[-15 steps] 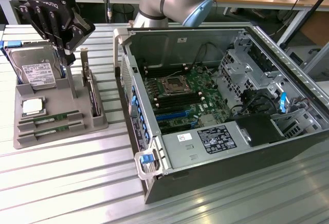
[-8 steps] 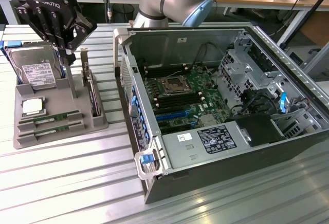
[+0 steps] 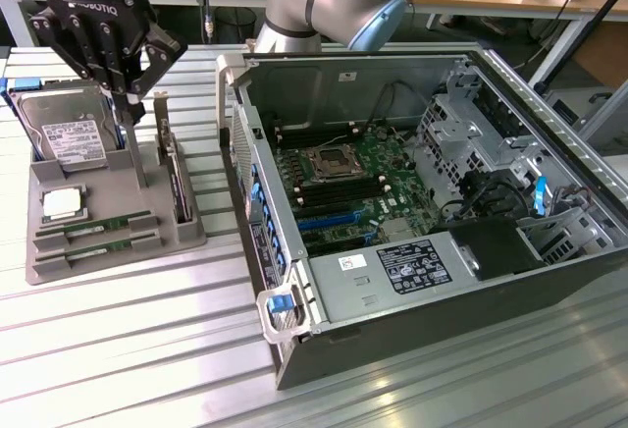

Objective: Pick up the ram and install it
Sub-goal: 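Pick up the ram and move it above insertion slot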

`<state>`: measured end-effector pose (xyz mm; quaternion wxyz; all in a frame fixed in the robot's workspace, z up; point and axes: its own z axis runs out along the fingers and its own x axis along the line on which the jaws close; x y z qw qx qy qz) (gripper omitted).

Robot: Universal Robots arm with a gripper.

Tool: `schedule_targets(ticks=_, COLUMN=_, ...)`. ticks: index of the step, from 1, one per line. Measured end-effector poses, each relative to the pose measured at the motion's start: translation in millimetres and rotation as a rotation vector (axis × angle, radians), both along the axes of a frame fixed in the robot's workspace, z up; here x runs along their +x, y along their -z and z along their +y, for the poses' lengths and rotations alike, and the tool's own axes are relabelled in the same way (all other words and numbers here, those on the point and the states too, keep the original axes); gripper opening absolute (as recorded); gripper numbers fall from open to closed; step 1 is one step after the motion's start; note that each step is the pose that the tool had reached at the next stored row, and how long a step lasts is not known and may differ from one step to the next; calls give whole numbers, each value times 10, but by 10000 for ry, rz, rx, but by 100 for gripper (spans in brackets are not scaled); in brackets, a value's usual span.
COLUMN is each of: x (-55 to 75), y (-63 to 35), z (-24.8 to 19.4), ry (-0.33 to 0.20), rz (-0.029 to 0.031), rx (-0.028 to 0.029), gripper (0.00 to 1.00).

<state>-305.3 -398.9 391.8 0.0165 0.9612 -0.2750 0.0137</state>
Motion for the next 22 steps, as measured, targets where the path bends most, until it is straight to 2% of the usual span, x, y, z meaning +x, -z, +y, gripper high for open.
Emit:
schedule_targets(ticks=2, x=0, y=0, z=0, ry=-208, rz=1, rx=-9, gripper=11)
schedule_targets(ticks=4, x=0, y=11, z=0, ry=-36, rz=0, rx=-16, gripper=11)
schedule_targets(ticks=7, x=0, y=45, z=0, ry=1112, rz=2, rx=-18, gripper=11)
schedule_targets(ticks=10, x=0, y=53, z=0, ry=1760, rz=2, rx=-18, gripper=11)
schedule_targets(ticks=14, x=0, y=80, z=0, ry=3111, rz=3, rx=-19, gripper=11)
schedule_targets(ticks=19, x=0, y=196, z=0, ry=4880, rz=5, rx=-21, gripper=11)
schedule_targets(ticks=22, x=0, y=245, z=0, ry=5544, rz=5, rx=-20, gripper=11)
